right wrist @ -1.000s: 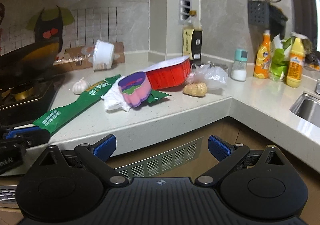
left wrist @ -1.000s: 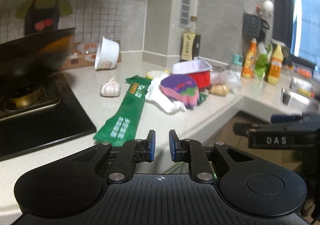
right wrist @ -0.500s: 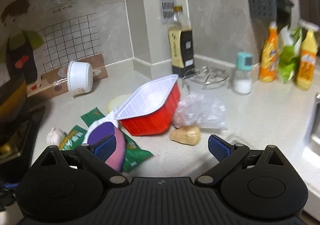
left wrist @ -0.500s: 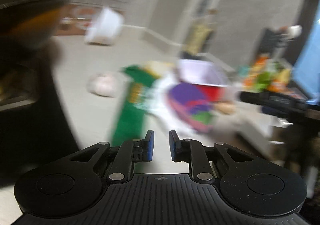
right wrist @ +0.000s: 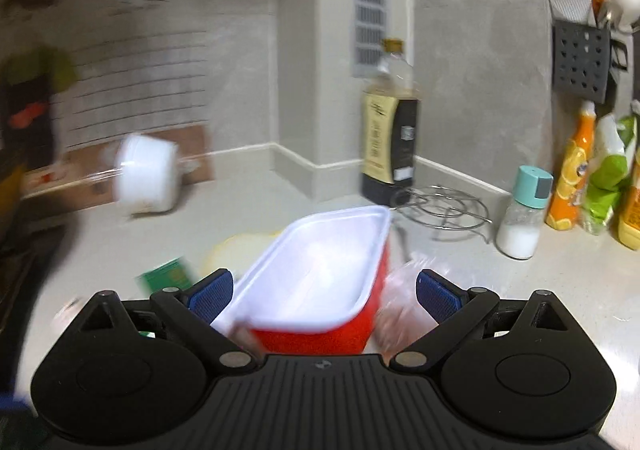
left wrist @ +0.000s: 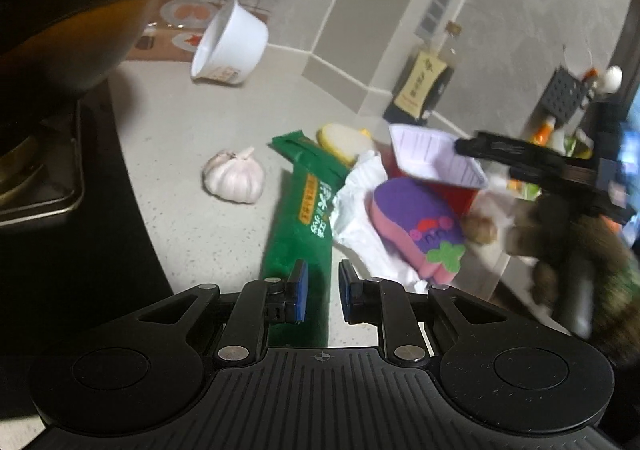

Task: Collect trash
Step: 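Reach the left tool to the red foil tray and grasp its rim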

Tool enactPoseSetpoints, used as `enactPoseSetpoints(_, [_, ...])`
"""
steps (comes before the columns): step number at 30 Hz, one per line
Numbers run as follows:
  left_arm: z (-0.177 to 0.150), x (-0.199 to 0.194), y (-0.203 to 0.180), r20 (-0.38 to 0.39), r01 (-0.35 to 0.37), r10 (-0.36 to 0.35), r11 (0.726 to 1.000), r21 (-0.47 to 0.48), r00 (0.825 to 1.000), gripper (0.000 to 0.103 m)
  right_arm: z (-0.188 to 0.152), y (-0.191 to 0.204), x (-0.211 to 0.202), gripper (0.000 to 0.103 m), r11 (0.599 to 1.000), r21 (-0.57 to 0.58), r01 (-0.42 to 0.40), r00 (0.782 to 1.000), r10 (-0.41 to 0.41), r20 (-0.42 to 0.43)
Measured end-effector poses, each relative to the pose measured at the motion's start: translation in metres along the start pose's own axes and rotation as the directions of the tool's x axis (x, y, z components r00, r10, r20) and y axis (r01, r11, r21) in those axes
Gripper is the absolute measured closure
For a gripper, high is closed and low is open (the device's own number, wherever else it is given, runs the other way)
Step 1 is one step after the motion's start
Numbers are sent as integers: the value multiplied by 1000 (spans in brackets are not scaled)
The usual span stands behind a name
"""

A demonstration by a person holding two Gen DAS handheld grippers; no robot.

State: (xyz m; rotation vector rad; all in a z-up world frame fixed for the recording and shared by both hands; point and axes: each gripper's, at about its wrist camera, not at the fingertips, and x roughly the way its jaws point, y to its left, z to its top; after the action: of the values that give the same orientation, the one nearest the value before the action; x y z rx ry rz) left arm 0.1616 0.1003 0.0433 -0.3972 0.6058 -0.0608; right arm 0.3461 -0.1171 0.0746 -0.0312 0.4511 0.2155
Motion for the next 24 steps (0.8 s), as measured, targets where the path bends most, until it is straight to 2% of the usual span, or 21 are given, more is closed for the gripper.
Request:
enactPoseSetpoints(1, [-1,-4,1,10,2,-2,1000,-10,1000,84,6,-2,15,5,1000,3,20,1000,-20,-19])
enactPoseSetpoints(3, [-2,-11,2,26,2,-1,1000,-15,1000,84,11,-7,45,13,998,-2,67,996,-67,-64])
enactPoseSetpoints(5, [-2,-18,4,40,-3,3,1000,-16,999,84,11,-10,69,30,997,9,75,990,-73,-124])
enactPoseSetpoints(6, [-2,-20,5,47,-3,4,1000,-16,999,84,9,-14,78,34,998,28,56,986,-51,-160])
enactPoseSetpoints(7, [-1,-22,6,52,-3,4,1000,-19,999,84,6,-17,85,46,998,57,27,980,-15,-198])
enactPoseSetpoints(8, [1,-22,8,55,-2,3,1000,-25,998,84,3,-21,91,67,995,98,-3,971,26,-237])
enactPoseSetpoints(10, [3,-22,11,60,5,-3,999,-39,998,84,-3,-24,96,87,989,143,-43,956,82,-283])
enactPoseSetpoints(14, [7,-14,14,45,27,-24,998,-62,999,84,-8,-23,81,90,976,189,-109,947,160,-278])
enactPoseSetpoints(18, [13,-10,9,26,47,-46,998,-47,999,84,-14,-12,63,90,958,209,-195,918,254,-304])
enactPoseSetpoints(22, [22,-13,5,35,53,-52,998,-33,998,84,-22,-1,44,90,947,193,-256,901,306,-307])
enactPoseSetpoints(24, [26,-14,4,48,57,-55,998,-39,997,84,-24,0,41,90,936,205,-285,884,339,-323])
